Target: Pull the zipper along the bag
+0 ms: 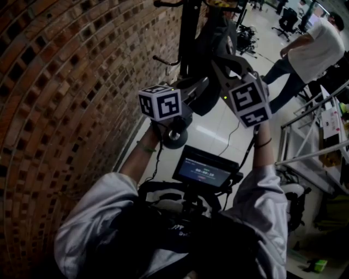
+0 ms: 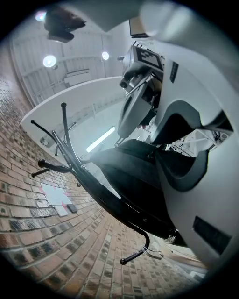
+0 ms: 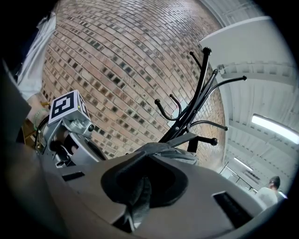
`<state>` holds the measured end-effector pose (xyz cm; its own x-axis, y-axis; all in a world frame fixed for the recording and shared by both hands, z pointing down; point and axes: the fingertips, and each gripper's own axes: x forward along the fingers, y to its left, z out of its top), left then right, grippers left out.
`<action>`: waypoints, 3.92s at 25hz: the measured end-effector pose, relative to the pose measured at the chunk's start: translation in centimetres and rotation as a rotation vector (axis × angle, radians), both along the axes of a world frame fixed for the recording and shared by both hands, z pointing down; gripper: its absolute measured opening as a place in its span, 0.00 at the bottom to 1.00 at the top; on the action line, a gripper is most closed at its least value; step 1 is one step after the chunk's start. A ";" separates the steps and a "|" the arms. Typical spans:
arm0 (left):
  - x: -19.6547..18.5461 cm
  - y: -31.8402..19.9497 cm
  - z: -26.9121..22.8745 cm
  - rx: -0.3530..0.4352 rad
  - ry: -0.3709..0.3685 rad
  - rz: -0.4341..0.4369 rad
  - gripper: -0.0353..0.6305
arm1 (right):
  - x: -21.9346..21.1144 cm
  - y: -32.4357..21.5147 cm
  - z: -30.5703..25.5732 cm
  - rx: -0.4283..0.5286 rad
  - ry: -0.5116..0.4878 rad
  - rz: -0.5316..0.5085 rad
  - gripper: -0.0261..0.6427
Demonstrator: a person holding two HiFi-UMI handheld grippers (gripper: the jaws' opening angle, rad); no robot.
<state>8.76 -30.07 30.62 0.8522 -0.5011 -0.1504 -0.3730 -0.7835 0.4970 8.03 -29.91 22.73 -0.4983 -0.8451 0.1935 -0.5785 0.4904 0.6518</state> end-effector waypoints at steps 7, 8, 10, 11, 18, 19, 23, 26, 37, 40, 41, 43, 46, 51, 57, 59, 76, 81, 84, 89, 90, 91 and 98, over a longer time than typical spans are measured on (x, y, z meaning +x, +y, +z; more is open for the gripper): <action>-0.1 0.0 -1.7 0.019 0.007 0.006 0.13 | -0.1 0.4 0.4 -0.016 0.012 -0.040 0.06; -0.1 -0.1 -1.9 0.023 0.007 0.004 0.13 | -0.1 0.4 0.4 -0.016 0.020 -0.052 0.06; -0.2 -0.2 -2.4 0.032 0.008 0.002 0.13 | -0.2 0.5 0.5 -0.022 0.024 -0.062 0.06; -0.2 -0.2 -2.7 0.037 0.011 0.004 0.14 | -0.1 0.6 0.5 -0.028 0.018 -0.058 0.06; -0.3 -0.7 -4.3 0.052 0.027 0.014 0.14 | -0.2 0.5 0.5 -0.061 0.004 -0.065 0.06; -0.3 -0.8 -4.5 0.053 0.028 0.018 0.14 | -0.2 0.5 0.5 -0.064 0.005 -0.070 0.06; -0.4 -1.0 -5.0 0.071 0.009 0.015 0.14 | -0.1 0.6 0.4 -0.077 -0.007 -0.093 0.06; -0.6 -0.9 -5.8 0.102 -0.003 0.026 0.14 | 0.0 0.7 0.4 -0.096 -0.017 -0.124 0.06; -1.5 -0.6 -10.5 0.089 0.243 0.138 0.06 | 0.1 0.9 0.3 -0.158 -0.076 -0.204 0.06; -1.6 -0.1 -12.3 0.127 0.226 0.147 0.06 | 0.1 0.7 0.3 -0.143 -0.073 -0.190 0.06; -1.7 -0.3 -11.8 0.170 0.166 0.117 0.06 | 0.1 0.8 0.4 -0.142 -0.074 -0.190 0.06; -2.0 -1.1 -9.8 0.210 0.057 0.061 0.06 | 0.0 0.8 0.6 -0.142 -0.069 -0.190 0.06; -2.0 -1.9 -6.3 0.160 -0.024 0.034 0.06 | -0.2 0.8 0.7 -0.137 -0.026 -0.183 0.06; -1.8 -2.3 -2.1 0.117 -0.115 0.002 0.06 | 0.0 0.5 0.3 -0.092 0.049 -0.136 0.06; -1.6 -2.6 -0.1 0.086 -0.141 -0.015 0.06 | -0.4 0.5 0.6 -0.128 0.082 -0.152 0.06; -1.4 -2.7 0.0 0.080 -0.135 -0.014 0.06 | -0.5 0.5 0.7 -0.145 0.087 -0.159 0.07; -1.4 -2.2 0.3 0.091 -0.144 -0.037 0.06 | 0.3 0.3 1.4 -0.068 -0.022 -0.060 0.08; -2.3 -1.4 2.1 0.102 -0.213 -0.071 0.06 | 0.9 1.6 2.0 -0.021 -0.206 -0.003 0.08; -3.5 -1.0 3.1 0.080 -0.214 -0.096 0.06 | 1.3 3.2 3.0 -0.067 -0.355 0.000 0.08; -5.8 0.3 4.7 0.079 -0.229 -0.197 0.06 | 2.4 5.4 7.4 -0.174 -0.607 0.038 0.06; -6.1 0.7 5.0 0.080 -0.234 -0.213 0.06 | 2.5 5.7 8.5 -0.191 -0.635 0.055 0.06; -6.5 1.2 5.4 0.081 -0.241 -0.224 0.06 | 2.6 6.0 9.7 -0.201 -0.651 0.072 0.06; -8.1 5.5 8.1 0.087 -0.301 -0.210 0.06 | 0.3 10.1 13.6 -0.262 -0.755 0.147 0.06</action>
